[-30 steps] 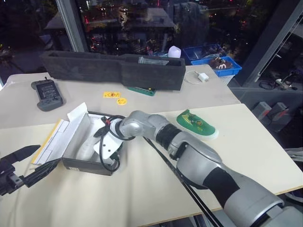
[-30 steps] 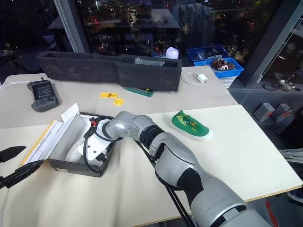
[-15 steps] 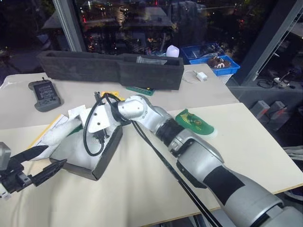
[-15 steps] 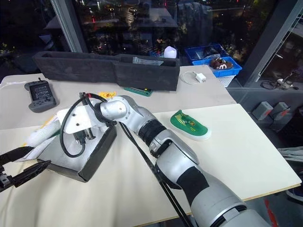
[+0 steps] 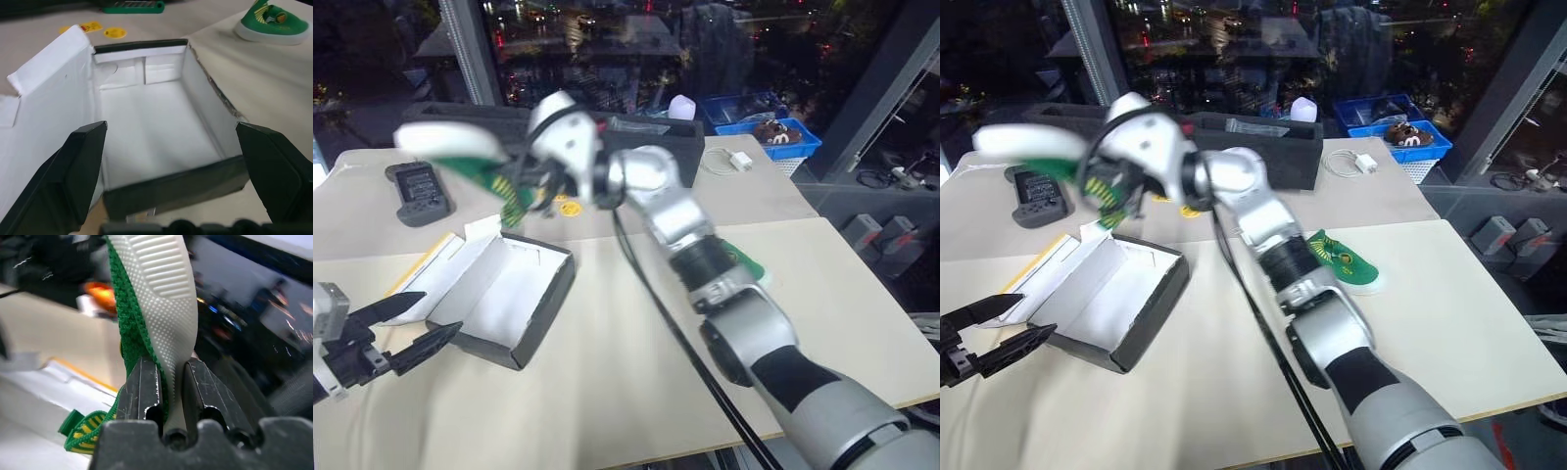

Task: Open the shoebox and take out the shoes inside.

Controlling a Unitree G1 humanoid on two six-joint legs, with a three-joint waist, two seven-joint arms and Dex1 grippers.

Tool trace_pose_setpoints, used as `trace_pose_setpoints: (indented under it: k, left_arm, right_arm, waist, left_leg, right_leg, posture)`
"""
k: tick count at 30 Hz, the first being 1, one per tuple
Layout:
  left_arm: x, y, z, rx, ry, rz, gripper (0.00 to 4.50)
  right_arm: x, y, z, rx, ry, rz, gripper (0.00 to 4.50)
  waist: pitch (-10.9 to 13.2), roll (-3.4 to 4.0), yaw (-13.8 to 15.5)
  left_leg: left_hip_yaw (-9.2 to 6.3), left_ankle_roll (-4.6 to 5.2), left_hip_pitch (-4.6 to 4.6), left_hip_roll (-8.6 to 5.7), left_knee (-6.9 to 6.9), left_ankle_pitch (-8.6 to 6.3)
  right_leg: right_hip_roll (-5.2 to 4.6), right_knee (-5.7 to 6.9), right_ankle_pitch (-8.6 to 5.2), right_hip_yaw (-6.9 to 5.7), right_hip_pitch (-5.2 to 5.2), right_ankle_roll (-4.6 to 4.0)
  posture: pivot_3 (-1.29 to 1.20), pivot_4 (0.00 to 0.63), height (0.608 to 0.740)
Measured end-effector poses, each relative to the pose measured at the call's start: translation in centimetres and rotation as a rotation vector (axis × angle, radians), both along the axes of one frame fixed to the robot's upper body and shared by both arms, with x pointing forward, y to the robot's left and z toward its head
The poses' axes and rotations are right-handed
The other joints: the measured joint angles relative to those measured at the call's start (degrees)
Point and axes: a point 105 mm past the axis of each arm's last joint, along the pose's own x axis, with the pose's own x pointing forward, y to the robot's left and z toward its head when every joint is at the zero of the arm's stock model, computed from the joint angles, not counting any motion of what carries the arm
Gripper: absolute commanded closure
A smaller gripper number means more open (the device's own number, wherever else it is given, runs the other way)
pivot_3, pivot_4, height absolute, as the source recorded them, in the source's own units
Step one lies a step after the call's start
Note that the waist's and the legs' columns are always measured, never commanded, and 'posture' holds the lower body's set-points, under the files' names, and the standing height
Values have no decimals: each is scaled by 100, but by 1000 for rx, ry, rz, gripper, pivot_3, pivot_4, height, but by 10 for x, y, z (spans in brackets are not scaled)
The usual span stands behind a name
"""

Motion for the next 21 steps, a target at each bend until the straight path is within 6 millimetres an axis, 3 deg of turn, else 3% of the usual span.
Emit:
trace_pose_setpoints:
  k: [3,9,12,15,18,21]
  left_arm:
    - [4,-2,-2,-6,8,-14,0]
    - [10,-6,1,5,6,-48,0]
    - [13,-6,0,-2,13,-54,0]
    - [16,-6,-2,-10,26,-64,0]
    - [19,-7,-1,1,29,-76,0]
    - [20,-8,-3,-1,38,-86,0]
  right_arm:
    - [14,-54,-20,43,181,-149,4295]
    - [9,-114,-55,183,532,-319,4295]
    - [-5,-134,-79,133,583,-383,4295]
    - [-26,-154,-121,-1,680,-416,4295]
    - [-39,-156,-125,5,742,-365,4295]
    - [-54,-165,-119,140,835,-298,4295]
  waist:
    - [-1,-2,26]
    - [17,29,-5]
    - [22,37,12]
    - [23,39,25]
    - [27,44,-24]
    - [24,40,-6]
  left_leg:
    - [7,0,1,2,-1,0]
    - [9,2,5,3,-10,0]
    - [9,2,4,3,-11,0]
    - [13,2,-2,-3,-3,0]
    - [21,2,2,-3,3,0]
    - [16,2,18,0,1,0]
  right_leg:
    - [3,0,1,5,-3,1]
    - [14,12,0,14,-10,1]
    - [15,7,-2,15,-10,3]
    - [6,-1,-4,20,-8,10]
    - [8,1,2,33,-8,18]
    - [12,1,2,29,6,17]
  posture:
    - [0,150,730]
    - [0,150,730]
    - [0,150,730]
    - [0,150,730]
    - [0,150,730]
    - [0,150,730]
